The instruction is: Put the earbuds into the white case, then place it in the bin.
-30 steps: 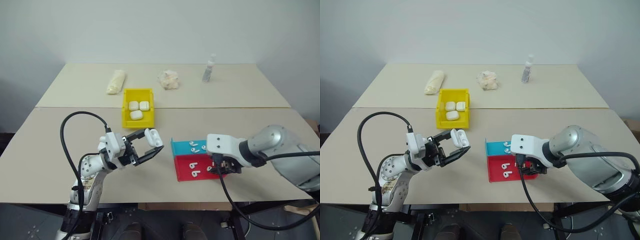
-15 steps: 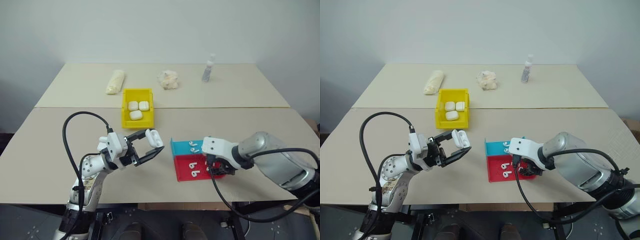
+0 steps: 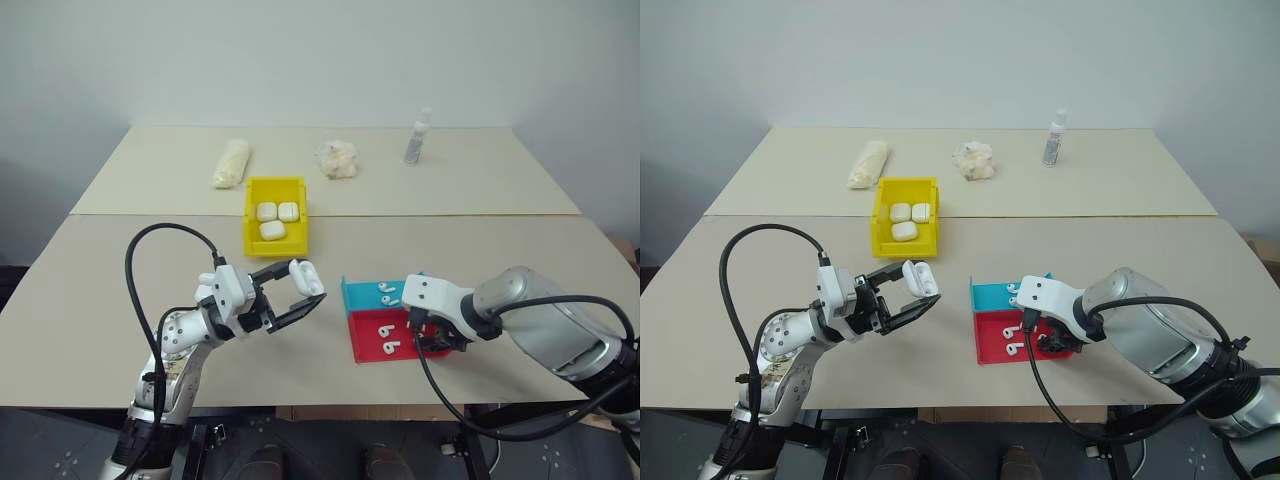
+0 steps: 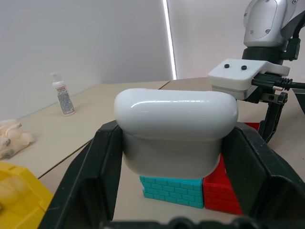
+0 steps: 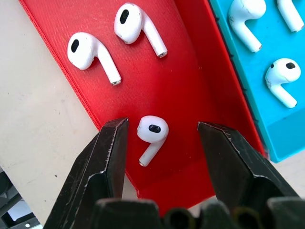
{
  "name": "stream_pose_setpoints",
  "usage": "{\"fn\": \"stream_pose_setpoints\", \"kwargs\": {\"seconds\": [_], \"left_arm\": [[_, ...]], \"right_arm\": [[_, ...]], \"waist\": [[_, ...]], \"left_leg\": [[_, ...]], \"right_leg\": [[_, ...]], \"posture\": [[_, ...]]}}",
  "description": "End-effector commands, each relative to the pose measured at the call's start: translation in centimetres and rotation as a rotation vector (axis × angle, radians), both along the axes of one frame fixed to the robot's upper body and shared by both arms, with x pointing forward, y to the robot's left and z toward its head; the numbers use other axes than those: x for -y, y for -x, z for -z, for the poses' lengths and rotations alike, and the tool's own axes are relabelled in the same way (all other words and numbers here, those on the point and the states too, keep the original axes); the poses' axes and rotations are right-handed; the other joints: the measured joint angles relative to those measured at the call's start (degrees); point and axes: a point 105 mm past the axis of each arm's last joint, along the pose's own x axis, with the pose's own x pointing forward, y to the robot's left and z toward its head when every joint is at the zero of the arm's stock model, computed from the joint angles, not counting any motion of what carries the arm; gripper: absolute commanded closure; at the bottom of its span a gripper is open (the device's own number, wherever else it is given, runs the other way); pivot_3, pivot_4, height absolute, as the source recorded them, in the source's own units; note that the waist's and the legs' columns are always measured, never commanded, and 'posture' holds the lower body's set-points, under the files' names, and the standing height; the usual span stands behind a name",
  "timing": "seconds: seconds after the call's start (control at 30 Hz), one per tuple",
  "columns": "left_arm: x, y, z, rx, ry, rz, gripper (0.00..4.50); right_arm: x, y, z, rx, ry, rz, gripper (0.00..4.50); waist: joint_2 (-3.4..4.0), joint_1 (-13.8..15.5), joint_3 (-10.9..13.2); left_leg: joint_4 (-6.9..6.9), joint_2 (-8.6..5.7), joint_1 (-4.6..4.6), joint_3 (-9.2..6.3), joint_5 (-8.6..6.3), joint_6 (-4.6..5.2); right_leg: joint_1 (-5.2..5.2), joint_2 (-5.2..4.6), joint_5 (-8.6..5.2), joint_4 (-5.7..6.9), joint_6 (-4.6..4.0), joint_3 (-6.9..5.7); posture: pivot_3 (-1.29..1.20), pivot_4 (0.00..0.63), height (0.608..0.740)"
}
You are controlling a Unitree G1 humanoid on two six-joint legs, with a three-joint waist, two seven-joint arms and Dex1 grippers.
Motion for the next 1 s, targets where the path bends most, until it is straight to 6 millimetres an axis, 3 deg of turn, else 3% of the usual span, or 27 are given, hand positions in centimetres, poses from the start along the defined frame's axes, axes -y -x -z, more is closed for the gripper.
{"fn": "stream_pose_setpoints", "kwargs": {"seconds": [0.03, 0.07, 0.2, 0.67, 0.83, 1.0], "left_arm": [[0.39, 0.39, -0.85, 0.039, 0.0, 0.014, 1.72], [0.41, 0.36, -0.85, 0.039, -0.001, 0.014, 1.72], [0.42, 0.29, -0.77, 0.032, -0.006, 0.012, 1.72], [0.3, 0.29, -0.74, 0.025, -0.01, 0.003, 1.72], [0.27, 0.25, -0.73, 0.023, -0.012, 0.0, 1.72], [0.3, 0.28, -0.72, 0.022, -0.015, 0.001, 1.72]], "right_arm": [[0.21, -0.01, -0.21, 0.02, 0.005, 0.008, 1.73], [0.22, 0.0, -0.15, 0.02, 0.006, 0.009, 1.73], [0.27, 0.06, 0.03, 0.021, 0.006, 0.011, 2.61], [0.14, 0.0, 0.21, 0.023, 0.0, 0.008, 2.61], [0.18, 0.09, 0.35, 0.02, 0.007, 0.001, 3.8], [0.18, 0.06, 0.37, 0.024, 0.009, 0.004, 3.8]], "waist": [[0.0, 0.0, 0.0], [0.0, 0.0, 0.0], [0.0, 0.0, 0.0], [0.0, 0.0, 0.0], [0.0, 0.0, 0.0], [0.0, 0.0, 0.0]], "left_leg": [[0.0, 0.0, 0.0, 0.0, 0.0, 0.0], [0.0, 0.0, 0.0, 0.0, 0.0, 0.0], [0.0, 0.0, 0.0, 0.0, 0.0, 0.0], [0.0, 0.0, 0.01, -0.01, 0.0, 0.0], [-0.01, 0.0, 0.02, -0.01, 0.0, 0.0], [0.0, 0.0, 0.02, -0.02, 0.0, 0.0]], "right_leg": [[0.0, 0.0, 0.0, 0.0, 0.0, 0.0], [0.0, 0.0, 0.0, 0.0, 0.0, 0.0], [0.0, 0.0, 0.0, 0.0, 0.0, 0.0], [0.01, 0.0, 0.0, 0.0, 0.0, 0.0], [0.02, 0.0, 0.0, -0.01, 0.0, -0.01], [0.03, 0.0, 0.0, -0.01, 0.0, -0.02]], "posture": [[0.0, 0.15, 0.74], [0.0, 0.15, 0.74], [0.0, 0.15, 0.74], [0.0, 0.15, 0.74], [0.0, 0.15, 0.74], [0.0, 0.15, 0.74]]}}
